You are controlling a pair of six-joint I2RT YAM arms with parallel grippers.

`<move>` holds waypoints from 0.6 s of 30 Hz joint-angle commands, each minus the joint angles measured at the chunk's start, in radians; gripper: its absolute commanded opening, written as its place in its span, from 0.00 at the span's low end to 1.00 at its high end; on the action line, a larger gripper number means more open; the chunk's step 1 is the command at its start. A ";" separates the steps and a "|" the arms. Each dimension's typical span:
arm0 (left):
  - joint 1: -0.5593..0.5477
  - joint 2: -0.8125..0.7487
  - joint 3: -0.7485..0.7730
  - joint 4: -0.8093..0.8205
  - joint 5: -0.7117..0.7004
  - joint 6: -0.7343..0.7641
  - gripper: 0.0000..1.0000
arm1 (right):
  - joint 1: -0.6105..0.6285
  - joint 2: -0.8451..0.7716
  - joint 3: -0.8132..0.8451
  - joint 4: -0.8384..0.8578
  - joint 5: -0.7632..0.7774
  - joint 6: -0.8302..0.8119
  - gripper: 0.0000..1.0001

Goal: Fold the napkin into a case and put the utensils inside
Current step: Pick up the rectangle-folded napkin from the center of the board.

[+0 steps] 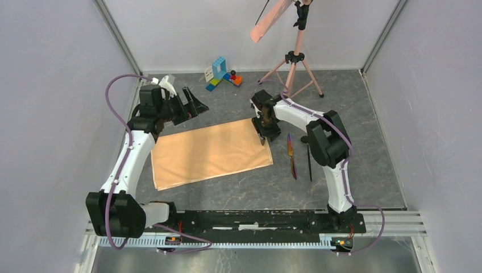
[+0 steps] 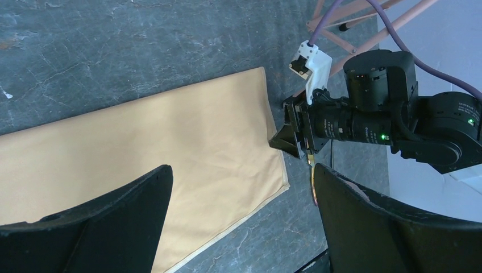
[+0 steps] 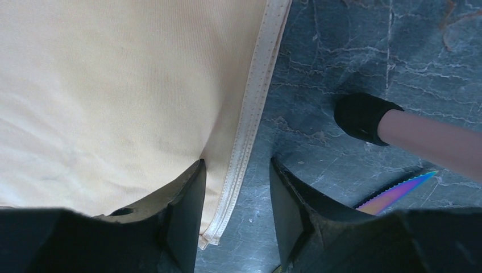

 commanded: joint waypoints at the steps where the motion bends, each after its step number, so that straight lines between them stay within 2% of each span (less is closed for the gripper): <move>1: -0.003 -0.013 0.005 0.036 0.030 -0.019 1.00 | -0.005 0.027 -0.032 0.048 -0.045 0.014 0.48; 7: -0.001 -0.008 0.004 0.036 0.033 -0.018 1.00 | -0.001 0.028 -0.099 0.113 -0.034 0.040 0.38; 18: -0.002 -0.002 0.005 0.036 0.032 -0.017 1.00 | 0.040 0.080 -0.089 0.101 0.047 0.042 0.29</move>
